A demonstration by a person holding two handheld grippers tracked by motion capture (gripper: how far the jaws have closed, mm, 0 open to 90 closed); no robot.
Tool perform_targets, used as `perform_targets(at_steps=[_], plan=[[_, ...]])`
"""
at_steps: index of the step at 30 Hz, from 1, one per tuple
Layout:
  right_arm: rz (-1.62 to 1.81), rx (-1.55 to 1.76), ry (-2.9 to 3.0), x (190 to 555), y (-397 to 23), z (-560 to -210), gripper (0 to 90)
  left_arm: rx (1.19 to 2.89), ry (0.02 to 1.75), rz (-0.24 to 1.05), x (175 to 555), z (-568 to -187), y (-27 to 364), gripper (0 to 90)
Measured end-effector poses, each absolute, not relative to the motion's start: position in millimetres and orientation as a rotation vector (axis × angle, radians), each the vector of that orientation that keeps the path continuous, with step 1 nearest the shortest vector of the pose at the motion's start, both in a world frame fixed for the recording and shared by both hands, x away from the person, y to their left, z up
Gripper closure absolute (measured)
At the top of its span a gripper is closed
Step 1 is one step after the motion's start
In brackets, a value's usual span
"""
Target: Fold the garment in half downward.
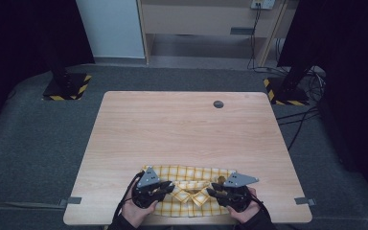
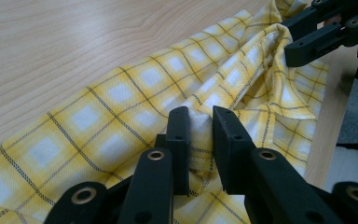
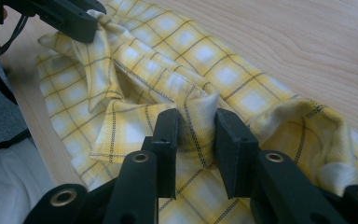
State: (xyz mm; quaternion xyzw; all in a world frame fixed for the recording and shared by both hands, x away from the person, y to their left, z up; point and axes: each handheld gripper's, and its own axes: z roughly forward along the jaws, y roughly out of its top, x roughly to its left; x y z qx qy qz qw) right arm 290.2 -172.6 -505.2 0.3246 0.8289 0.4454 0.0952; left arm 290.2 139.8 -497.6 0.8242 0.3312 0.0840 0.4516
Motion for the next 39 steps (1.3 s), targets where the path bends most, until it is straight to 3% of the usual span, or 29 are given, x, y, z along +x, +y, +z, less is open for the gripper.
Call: perform_targets(at_steps=[9,19,26,31,39], plan=[[1.387,0.968,2.434,286.6,-179.8,-498.5,53.4,1.989,0.867,0.198,289.8,-489.3,159.8,69.4],[1.435,1.057,2.318,305.8,-181.9,-489.0,32.0,1.943,0.969,0.250,305.7,-485.3,162.1,49.7],[1.390,1.097,2.304,319.4,-174.6,-486.3,28.2,2.002,0.986,0.325,315.6,-494.4,142.4,33.9],[1.390,1.100,2.282,321.8,-172.9,-478.3,28.0,2.040,0.986,0.393,313.6,-499.1,136.8,27.9],[1.239,1.100,2.404,315.3,-168.1,-504.4,27.8,2.150,0.960,0.473,304.8,-508.0,131.2,21.8]])
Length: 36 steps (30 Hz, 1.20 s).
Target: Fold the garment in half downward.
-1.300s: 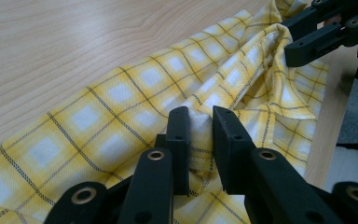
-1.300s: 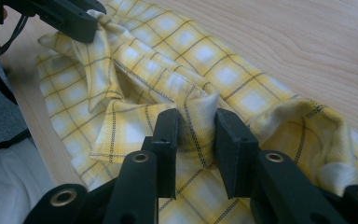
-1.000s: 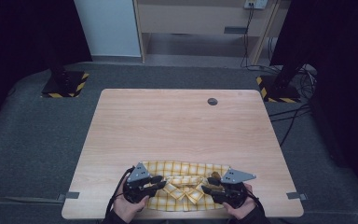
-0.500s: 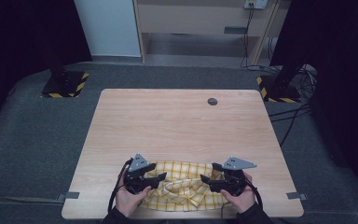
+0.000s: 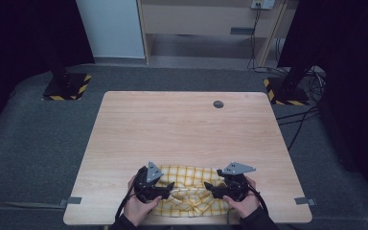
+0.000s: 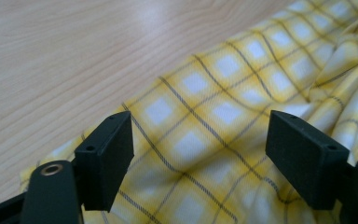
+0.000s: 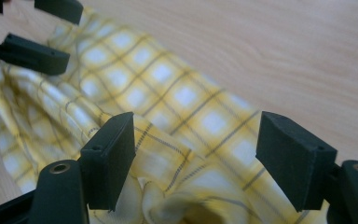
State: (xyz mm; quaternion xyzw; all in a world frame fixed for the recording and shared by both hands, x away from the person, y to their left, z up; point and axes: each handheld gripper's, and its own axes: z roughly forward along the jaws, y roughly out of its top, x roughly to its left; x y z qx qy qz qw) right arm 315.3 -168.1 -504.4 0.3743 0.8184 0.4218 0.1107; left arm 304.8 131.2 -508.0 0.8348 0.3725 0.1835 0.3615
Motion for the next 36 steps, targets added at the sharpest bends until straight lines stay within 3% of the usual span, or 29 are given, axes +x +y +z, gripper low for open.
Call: perform_targets(at_steps=[12,24,36], plan=[[1.169,1.090,2.508,286.5,-185.3,-526.9,26.2,2.230,0.941,0.481,285.2,-516.8,137.2,18.7],[1.261,1.141,2.408,288.4,-202.3,-512.2,21.9,2.059,1.079,0.481,282.2,-513.8,171.3,17.6],[1.291,1.229,2.325,290.1,-221.2,-506.6,22.1,2.041,1.215,0.391,279.4,-519.2,183.7,26.1]])
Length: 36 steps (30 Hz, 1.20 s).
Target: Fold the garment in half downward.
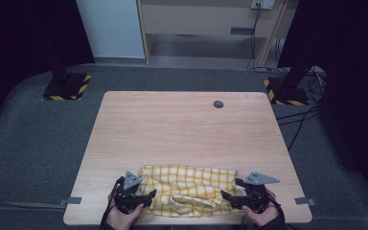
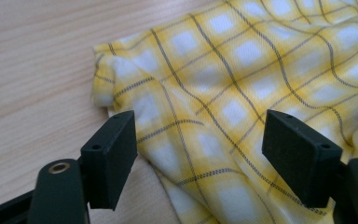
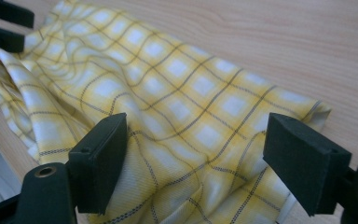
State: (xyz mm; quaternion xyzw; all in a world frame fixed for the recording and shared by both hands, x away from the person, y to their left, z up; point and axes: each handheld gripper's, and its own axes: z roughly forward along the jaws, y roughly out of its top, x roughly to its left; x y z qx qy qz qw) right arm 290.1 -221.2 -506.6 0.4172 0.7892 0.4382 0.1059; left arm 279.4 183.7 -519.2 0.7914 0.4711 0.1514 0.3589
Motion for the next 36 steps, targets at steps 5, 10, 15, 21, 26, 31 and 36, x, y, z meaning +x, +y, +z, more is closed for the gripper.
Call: perform_targets(at_steps=[5,10,15,21,26,31,36], plan=[[1.344,1.222,2.256,287.7,-228.2,-495.9,22.2,2.068,1.233,0.385,277.6,-522.4,182.4,28.9],[1.349,1.251,2.178,289.3,-233.2,-492.0,22.1,2.103,1.237,0.401,277.2,-526.7,180.0,32.6],[1.265,1.215,2.262,290.9,-220.3,-506.1,20.4,2.124,1.235,0.423,276.6,-526.0,178.7,36.1],[1.105,1.140,2.362,289.4,-208.5,-525.3,20.8,2.140,1.226,0.426,276.0,-525.0,179.1,41.0],[0.999,1.090,2.387,290.8,-210.0,-536.7,21.0,2.157,1.221,0.432,276.2,-523.9,180.1,41.2],[0.988,1.058,2.398,291.4,-213.0,-535.9,20.9,2.162,1.228,0.432,276.5,-523.3,184.2,40.4],[0.992,1.065,2.401,293.2,-219.1,-536.1,20.6,2.158,1.247,0.411,279.7,-523.0,191.3,37.8]])
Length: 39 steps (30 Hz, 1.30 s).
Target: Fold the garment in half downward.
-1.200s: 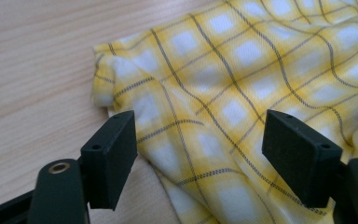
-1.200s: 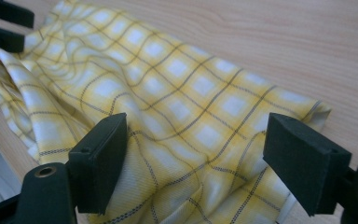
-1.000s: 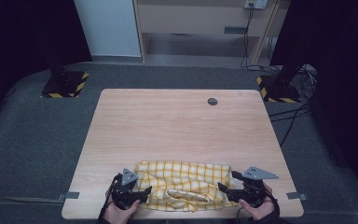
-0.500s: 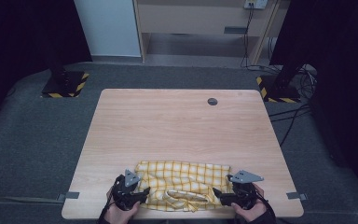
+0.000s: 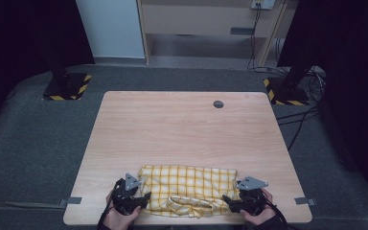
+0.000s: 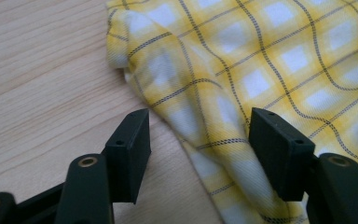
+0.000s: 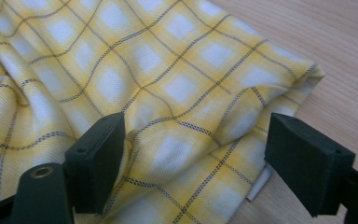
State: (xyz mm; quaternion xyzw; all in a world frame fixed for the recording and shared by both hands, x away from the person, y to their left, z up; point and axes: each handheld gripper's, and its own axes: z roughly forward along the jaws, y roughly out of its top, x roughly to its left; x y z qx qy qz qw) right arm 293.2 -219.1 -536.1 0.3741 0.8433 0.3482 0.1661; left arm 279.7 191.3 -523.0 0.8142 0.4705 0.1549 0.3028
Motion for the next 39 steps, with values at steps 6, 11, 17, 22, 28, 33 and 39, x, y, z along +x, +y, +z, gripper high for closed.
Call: perform_targets(at_steps=[6,11,17,22,28,33,39], plan=[[1.047,1.066,2.401,294.7,-219.9,-529.3,18.5,2.136,1.232,0.393,283.3,-516.5,190.1,32.9],[1.224,1.082,2.323,300.0,-214.6,-510.8,17.9,2.097,1.167,0.366,289.2,-505.5,172.6,25.8],[1.224,0.989,2.412,295.5,-193.1,-516.6,17.4,2.163,1.093,0.305,290.6,-511.7,144.5,22.6],[1.156,0.905,2.477,286.7,-187.4,-525.6,17.9,2.244,1.068,0.302,281.2,-519.2,143.8,21.2],[1.112,0.890,2.511,285.0,-187.8,-532.9,17.8,2.241,1.055,0.298,279.3,-517.2,146.2,20.0],[1.234,0.881,2.449,290.8,-183.2,-514.6,17.3,2.210,1.050,0.336,288.7,-508.3,137.5,18.7],[1.232,0.757,2.536,282.6,-163.6,-518.5,17.0,2.238,0.983,0.305,283.2,-507.5,133.9,18.5]])
